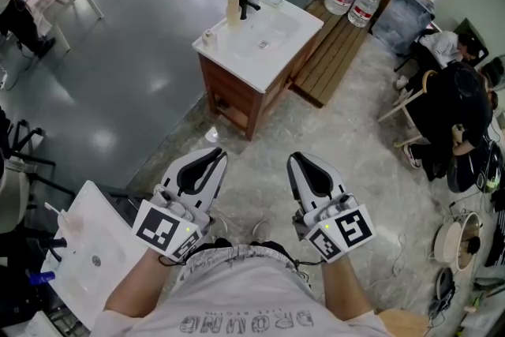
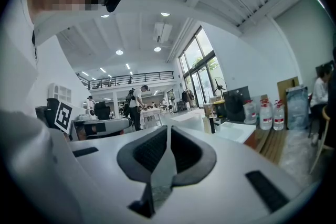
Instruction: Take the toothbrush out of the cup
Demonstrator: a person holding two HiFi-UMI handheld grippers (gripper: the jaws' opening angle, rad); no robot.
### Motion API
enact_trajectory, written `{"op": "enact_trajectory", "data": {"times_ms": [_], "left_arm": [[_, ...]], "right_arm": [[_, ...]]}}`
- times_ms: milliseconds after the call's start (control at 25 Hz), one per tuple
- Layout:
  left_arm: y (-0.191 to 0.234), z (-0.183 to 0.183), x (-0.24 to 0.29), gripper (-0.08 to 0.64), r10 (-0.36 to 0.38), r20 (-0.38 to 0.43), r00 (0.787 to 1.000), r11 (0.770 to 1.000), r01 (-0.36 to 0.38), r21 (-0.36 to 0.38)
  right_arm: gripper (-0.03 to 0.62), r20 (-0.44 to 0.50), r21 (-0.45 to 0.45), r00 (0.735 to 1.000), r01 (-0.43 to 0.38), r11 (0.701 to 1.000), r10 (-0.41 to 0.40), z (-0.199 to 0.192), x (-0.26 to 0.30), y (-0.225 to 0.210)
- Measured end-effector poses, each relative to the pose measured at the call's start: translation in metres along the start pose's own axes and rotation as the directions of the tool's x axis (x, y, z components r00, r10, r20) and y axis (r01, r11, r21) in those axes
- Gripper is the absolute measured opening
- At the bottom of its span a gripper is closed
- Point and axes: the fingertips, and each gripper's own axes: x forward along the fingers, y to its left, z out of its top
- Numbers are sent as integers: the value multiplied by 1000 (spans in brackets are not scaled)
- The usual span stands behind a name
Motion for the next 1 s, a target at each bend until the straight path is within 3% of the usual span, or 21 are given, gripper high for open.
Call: {"op": "enact_trajectory", "data": {"times_ms": [1000], "left_arm": [[0,-6,-2,123,-3,-17,1000,1000,3,-7]], "right_arm": [[129,-11,37,1000,3,999,-3,-6,-2,-3]]}}
